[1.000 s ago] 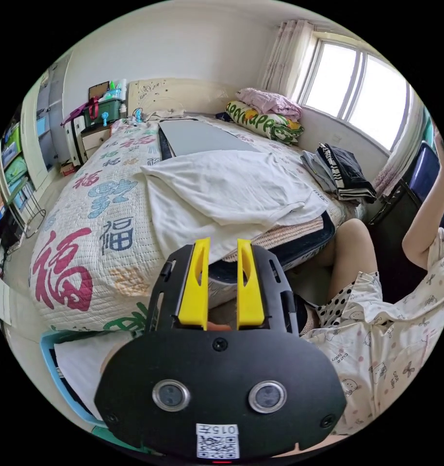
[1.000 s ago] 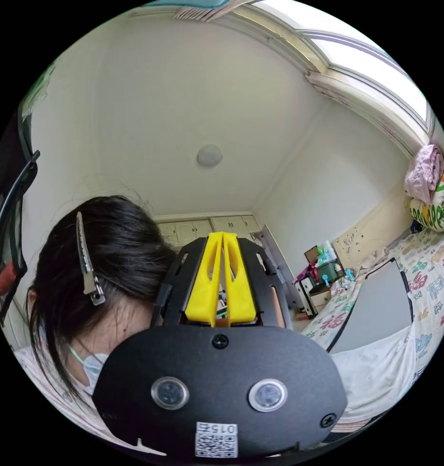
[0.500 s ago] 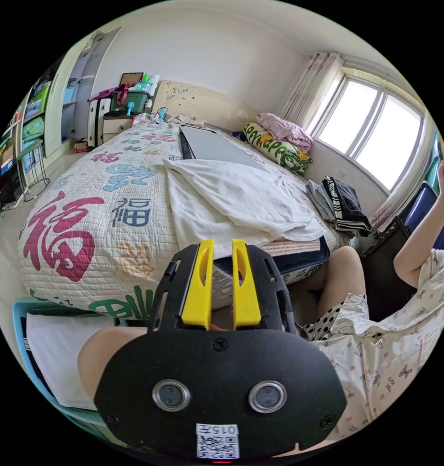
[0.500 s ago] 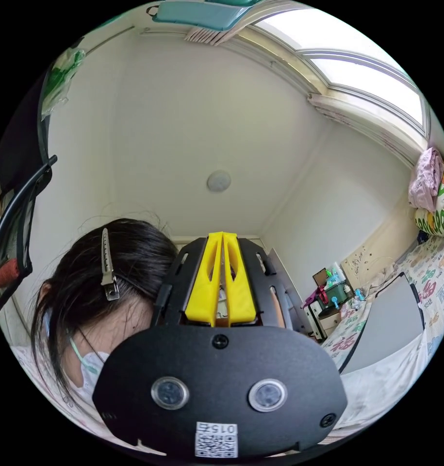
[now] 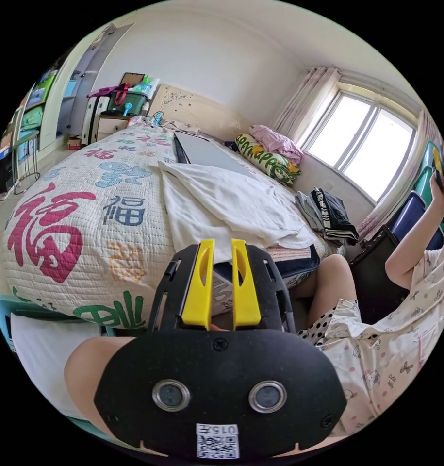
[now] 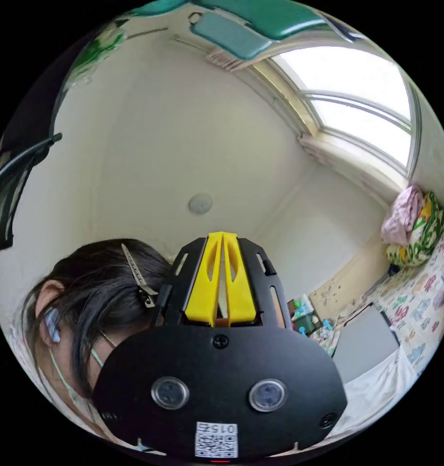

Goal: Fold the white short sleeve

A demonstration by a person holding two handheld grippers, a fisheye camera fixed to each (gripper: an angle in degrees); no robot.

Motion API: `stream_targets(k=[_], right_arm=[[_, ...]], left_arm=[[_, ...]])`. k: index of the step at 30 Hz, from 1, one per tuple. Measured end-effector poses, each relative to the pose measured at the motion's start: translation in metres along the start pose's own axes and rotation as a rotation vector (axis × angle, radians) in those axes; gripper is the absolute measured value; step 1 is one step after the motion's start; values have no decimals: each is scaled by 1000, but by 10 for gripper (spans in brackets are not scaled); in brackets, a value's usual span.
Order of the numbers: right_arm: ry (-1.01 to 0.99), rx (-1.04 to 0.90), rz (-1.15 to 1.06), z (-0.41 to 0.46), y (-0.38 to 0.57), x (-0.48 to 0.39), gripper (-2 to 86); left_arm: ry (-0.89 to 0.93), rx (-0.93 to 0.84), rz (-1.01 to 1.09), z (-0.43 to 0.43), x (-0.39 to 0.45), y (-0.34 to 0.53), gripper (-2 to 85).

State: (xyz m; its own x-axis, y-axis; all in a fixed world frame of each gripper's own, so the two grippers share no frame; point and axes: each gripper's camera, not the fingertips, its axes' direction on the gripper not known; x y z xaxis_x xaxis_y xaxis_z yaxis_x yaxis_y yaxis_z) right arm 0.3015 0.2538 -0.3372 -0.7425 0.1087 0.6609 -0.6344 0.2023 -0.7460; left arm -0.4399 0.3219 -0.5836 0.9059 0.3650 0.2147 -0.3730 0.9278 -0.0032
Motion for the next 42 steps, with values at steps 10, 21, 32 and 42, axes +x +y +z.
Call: stream_targets(k=[10, 21, 32, 42], right_arm=[[69, 110, -112, 71, -5, 7, -5], [66, -383, -219, 175, -9, 179, 34], [822, -1024, 405, 174, 94, 588, 138], [947, -1124, 414, 236, 87, 692, 32]], left_arm=[[0, -16, 1, 9, 2, -33, 62], [-41, 15, -157, 15, 2, -74, 121], [-82, -135, -248, 62, 33, -132, 76], [-2, -22, -342, 36, 66, -154, -7]])
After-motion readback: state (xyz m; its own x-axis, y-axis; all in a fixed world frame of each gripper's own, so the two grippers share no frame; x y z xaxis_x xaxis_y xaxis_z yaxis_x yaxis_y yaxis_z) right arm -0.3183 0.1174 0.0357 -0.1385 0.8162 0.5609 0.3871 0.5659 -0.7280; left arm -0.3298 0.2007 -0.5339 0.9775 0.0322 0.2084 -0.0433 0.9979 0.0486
